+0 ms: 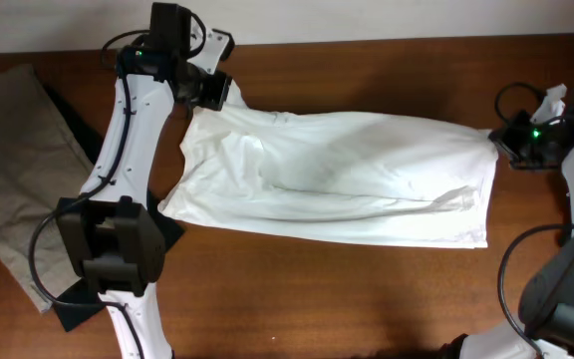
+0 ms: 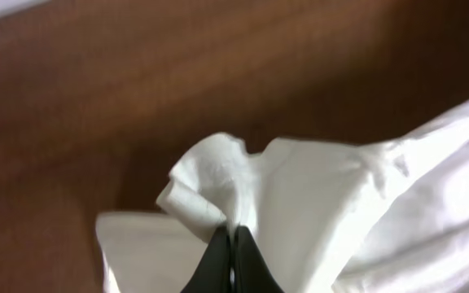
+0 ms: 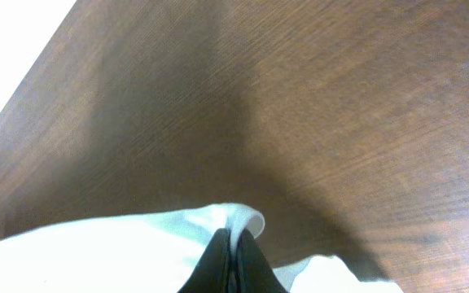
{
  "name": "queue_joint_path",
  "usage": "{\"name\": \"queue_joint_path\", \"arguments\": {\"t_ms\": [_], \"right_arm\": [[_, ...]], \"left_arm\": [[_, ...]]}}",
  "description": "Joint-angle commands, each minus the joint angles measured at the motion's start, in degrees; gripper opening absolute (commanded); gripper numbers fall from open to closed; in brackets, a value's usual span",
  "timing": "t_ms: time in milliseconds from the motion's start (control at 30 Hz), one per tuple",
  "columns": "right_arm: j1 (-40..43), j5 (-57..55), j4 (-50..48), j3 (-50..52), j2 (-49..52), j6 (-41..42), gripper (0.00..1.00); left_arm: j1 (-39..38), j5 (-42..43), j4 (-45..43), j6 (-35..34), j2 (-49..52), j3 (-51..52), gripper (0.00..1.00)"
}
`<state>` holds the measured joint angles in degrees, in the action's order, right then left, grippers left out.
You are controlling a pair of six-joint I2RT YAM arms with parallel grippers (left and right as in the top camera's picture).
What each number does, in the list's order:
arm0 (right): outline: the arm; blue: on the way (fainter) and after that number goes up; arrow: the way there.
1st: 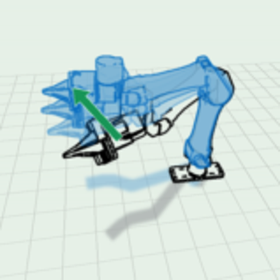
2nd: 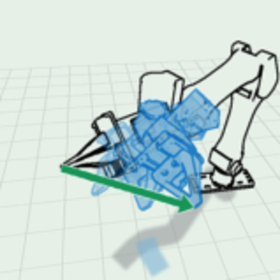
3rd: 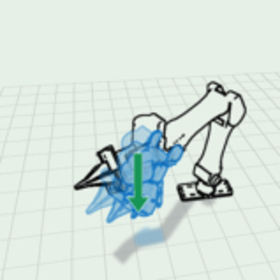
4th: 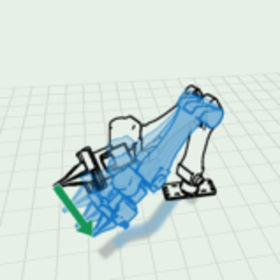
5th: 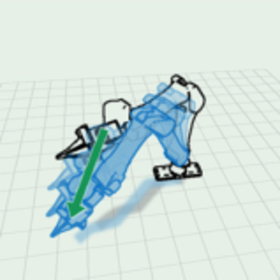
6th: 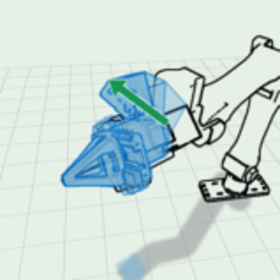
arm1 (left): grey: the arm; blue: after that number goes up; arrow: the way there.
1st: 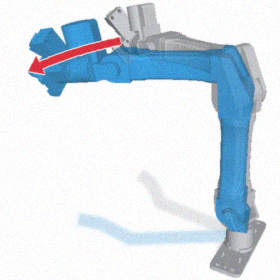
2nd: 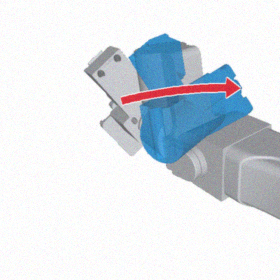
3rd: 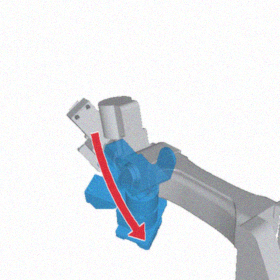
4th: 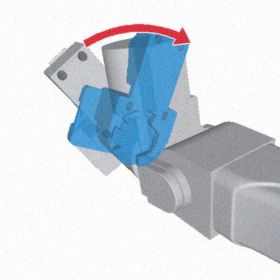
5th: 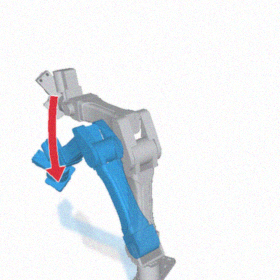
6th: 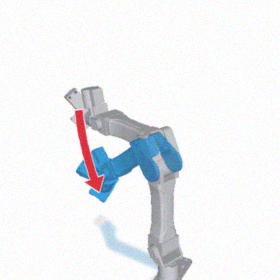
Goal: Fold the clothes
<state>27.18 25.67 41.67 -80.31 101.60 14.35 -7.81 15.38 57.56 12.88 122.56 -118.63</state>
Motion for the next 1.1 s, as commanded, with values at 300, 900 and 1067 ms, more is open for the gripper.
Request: {"name": "queue_joint_path", "arguments": {"t_ms": [300, 900, 1067], "right_arm": [[1.7, -18.9, 32.0, 3.1, -2.3, -5.4, 0.04], [1.8, -30.4, 29.6, 8.9, -2.1, -2.0, 0.73], [10.8, -20.6, 25.5, 11.6, 1.0, -3.9, 0.83]], "left_arm": [[-1.0, -1.7, 5.2, 3.1, -1.6, 19.0, 0.06], [-1.0, -6.8, 16.1, 1.3, -1.6, 20.6, 0.52], [-1.0, -3.5, -0.9, 1.3, -1.6, 30.1, 0.59]]}}
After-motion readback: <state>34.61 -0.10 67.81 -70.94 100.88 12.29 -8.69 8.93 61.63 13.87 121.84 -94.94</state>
